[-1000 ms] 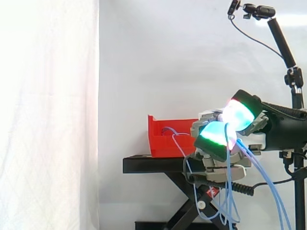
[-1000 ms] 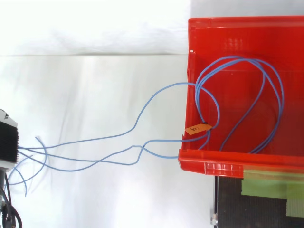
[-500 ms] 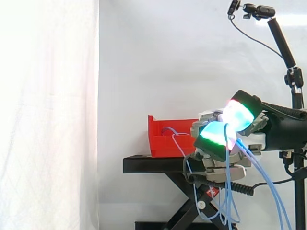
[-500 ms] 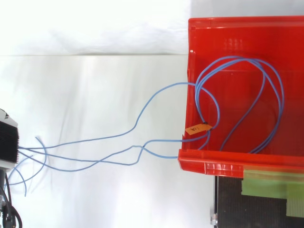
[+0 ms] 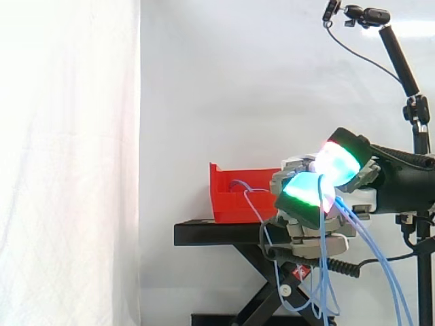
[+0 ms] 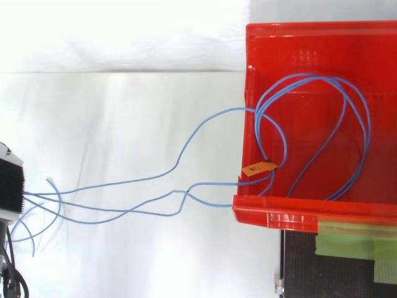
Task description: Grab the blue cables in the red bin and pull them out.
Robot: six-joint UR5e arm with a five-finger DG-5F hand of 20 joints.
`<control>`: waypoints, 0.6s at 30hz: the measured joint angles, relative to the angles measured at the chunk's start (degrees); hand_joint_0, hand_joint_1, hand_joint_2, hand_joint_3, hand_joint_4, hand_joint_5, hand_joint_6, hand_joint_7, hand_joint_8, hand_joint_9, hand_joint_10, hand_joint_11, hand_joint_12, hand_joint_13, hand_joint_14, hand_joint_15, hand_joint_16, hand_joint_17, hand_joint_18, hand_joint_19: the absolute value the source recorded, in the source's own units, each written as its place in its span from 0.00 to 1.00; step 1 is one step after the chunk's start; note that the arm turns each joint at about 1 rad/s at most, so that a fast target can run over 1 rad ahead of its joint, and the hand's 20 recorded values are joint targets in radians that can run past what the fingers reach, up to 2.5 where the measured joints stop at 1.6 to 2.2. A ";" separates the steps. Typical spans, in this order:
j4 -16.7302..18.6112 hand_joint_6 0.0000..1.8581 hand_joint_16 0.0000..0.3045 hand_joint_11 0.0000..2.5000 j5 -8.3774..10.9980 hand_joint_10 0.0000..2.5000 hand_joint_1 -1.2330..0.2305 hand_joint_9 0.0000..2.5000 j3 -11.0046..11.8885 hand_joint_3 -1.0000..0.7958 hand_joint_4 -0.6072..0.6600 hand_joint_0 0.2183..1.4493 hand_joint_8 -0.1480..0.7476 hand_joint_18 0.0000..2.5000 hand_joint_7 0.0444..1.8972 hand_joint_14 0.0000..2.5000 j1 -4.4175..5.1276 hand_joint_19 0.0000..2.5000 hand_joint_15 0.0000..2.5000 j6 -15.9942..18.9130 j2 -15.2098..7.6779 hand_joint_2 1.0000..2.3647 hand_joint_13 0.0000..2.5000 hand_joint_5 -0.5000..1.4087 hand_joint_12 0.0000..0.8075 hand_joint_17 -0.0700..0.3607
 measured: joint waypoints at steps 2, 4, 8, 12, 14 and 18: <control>0.00 0.00 0.12 0.75 0.00 0.00 0.21 0.54 0.00 0.00 0.47 0.57 0.31 0.44 0.49 0.62 -0.01 0.61 0.57 0.00 0.00 0.00 0.43 0.84 0.33 0.35; 0.00 0.00 0.12 0.75 0.00 0.00 0.21 0.54 0.00 0.00 0.46 0.57 0.31 0.44 0.49 0.62 0.00 0.61 0.57 0.00 0.00 0.00 0.43 0.84 0.33 0.35; 0.00 0.00 0.12 0.75 0.00 0.00 0.21 0.54 0.00 0.00 0.47 0.57 0.31 0.44 0.49 0.62 0.00 0.61 0.58 0.00 0.00 0.00 0.43 0.84 0.33 0.35; 0.00 0.00 0.12 0.74 0.00 0.00 0.21 0.54 0.00 0.00 0.47 0.57 0.31 0.44 0.49 0.62 0.00 0.61 0.57 0.00 0.00 0.00 0.43 0.84 0.33 0.35; 0.00 0.00 0.12 0.74 0.00 0.00 0.21 0.54 0.00 0.00 0.46 0.57 0.31 0.44 0.49 0.62 0.00 0.61 0.57 0.01 0.00 0.00 0.43 0.84 0.33 0.35; 0.00 0.00 0.12 0.75 0.00 0.00 0.21 0.54 0.01 0.00 0.46 0.57 0.31 0.44 0.49 0.62 -0.01 0.61 0.57 0.01 0.00 0.00 0.43 0.84 0.32 0.35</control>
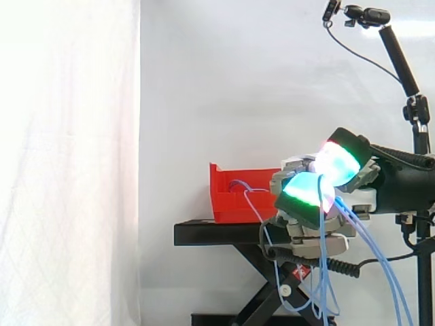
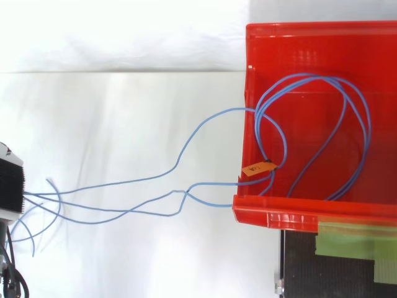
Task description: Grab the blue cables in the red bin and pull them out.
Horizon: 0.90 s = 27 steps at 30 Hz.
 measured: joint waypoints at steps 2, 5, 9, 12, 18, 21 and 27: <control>0.00 0.00 0.12 0.74 0.00 0.00 0.21 0.54 0.00 0.00 0.46 0.57 0.31 0.44 0.49 0.62 0.01 0.61 0.58 0.00 0.00 0.00 0.43 0.84 0.33 0.36; 0.00 0.00 0.12 0.74 0.00 0.00 0.21 0.54 0.00 0.00 0.46 0.57 0.32 0.44 0.49 0.62 0.02 0.61 0.57 -0.01 0.00 0.00 0.43 0.84 0.32 0.36; 0.00 0.00 0.12 0.74 0.00 0.00 0.21 0.54 0.00 0.00 0.47 0.57 0.31 0.44 0.49 0.61 0.02 0.61 0.57 -0.01 0.01 0.00 0.43 0.84 0.32 0.36; 0.00 0.00 0.12 0.74 0.00 0.00 0.21 0.54 -0.01 0.00 0.47 0.57 0.30 0.44 0.49 0.61 0.02 0.61 0.58 -0.01 0.00 0.00 0.43 0.84 0.32 0.35; 0.00 0.00 0.12 0.74 0.00 0.00 0.21 0.54 -0.01 0.00 0.47 0.57 0.31 0.44 0.49 0.61 0.03 0.61 0.57 -0.01 0.01 0.00 0.43 0.84 0.32 0.35; 0.00 0.00 0.12 0.74 0.00 0.00 0.21 0.54 -0.01 0.00 0.47 0.57 0.31 0.44 0.49 0.61 0.05 0.61 0.57 -0.01 0.00 0.00 0.43 0.84 0.32 0.35; 0.00 0.00 0.12 0.75 0.00 0.00 0.21 0.54 -0.01 0.00 0.47 0.57 0.30 0.44 0.49 0.61 0.02 0.61 0.58 -0.01 0.00 0.00 0.43 0.84 0.32 0.35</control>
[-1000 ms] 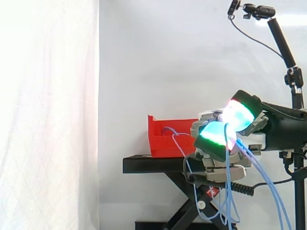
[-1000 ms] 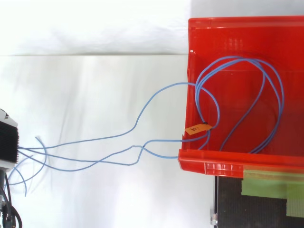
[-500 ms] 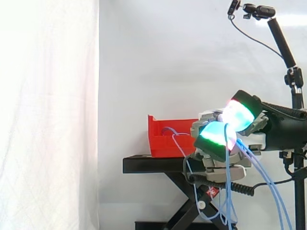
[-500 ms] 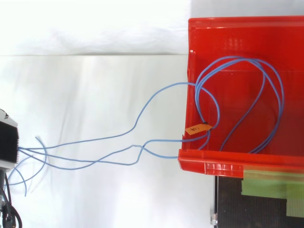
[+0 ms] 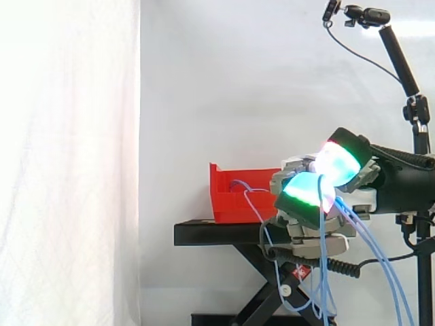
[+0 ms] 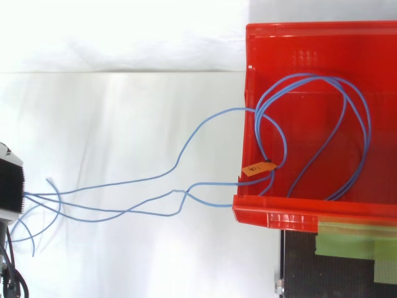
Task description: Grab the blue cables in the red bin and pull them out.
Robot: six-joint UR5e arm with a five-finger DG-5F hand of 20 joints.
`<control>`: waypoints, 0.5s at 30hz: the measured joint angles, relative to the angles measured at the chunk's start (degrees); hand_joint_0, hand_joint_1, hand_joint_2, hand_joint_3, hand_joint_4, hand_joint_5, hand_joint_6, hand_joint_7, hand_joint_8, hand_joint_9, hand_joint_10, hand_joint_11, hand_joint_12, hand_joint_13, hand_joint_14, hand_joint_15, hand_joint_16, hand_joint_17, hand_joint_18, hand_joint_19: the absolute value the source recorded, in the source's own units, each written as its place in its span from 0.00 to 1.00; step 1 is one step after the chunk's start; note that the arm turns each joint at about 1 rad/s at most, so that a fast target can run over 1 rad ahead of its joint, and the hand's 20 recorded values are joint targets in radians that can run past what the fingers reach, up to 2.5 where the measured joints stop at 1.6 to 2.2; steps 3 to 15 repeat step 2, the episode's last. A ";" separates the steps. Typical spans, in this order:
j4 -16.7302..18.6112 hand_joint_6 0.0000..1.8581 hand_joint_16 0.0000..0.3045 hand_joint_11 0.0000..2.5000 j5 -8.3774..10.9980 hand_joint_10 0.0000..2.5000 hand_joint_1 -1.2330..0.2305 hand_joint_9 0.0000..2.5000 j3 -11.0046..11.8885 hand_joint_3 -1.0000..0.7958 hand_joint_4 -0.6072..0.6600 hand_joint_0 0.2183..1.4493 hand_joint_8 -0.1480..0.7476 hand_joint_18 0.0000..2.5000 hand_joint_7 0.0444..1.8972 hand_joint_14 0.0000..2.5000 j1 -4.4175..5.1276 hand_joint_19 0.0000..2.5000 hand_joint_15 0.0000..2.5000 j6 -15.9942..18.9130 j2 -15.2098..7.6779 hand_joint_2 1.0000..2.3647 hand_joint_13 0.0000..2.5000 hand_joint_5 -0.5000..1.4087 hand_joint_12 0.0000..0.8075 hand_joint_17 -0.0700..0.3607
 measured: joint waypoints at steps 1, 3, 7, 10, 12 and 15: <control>0.00 0.00 0.12 0.75 0.00 0.00 0.21 0.54 0.00 0.00 0.47 0.57 0.31 0.44 0.49 0.61 -0.01 0.61 0.57 0.00 0.00 0.00 0.43 0.84 0.32 0.35; 0.00 0.00 0.12 0.74 0.00 0.00 0.21 0.54 0.00 0.00 0.47 0.57 0.31 0.44 0.49 0.61 -0.01 0.61 0.57 0.00 0.00 0.00 0.43 0.84 0.32 0.35; 0.00 0.00 0.12 0.74 0.00 0.00 0.21 0.54 0.00 0.00 0.47 0.57 0.31 0.44 0.49 0.61 -0.01 0.61 0.57 0.00 0.00 0.00 0.43 0.84 0.32 0.35; 0.00 0.00 0.12 0.74 0.00 0.00 0.21 0.54 0.00 0.00 0.47 0.57 0.31 0.44 0.49 0.61 -0.01 0.61 0.57 0.00 0.00 0.00 0.43 0.84 0.32 0.35; 0.00 0.00 0.12 0.74 0.00 0.00 0.21 0.54 0.00 0.00 0.47 0.57 0.31 0.44 0.49 0.61 -0.01 0.61 0.57 0.00 0.00 0.00 0.43 0.84 0.32 0.35; 0.00 0.00 0.12 0.74 0.00 0.00 0.21 0.54 0.00 0.00 0.47 0.57 0.31 0.44 0.49 0.61 -0.01 0.61 0.57 0.00 0.00 0.00 0.43 0.84 0.32 0.35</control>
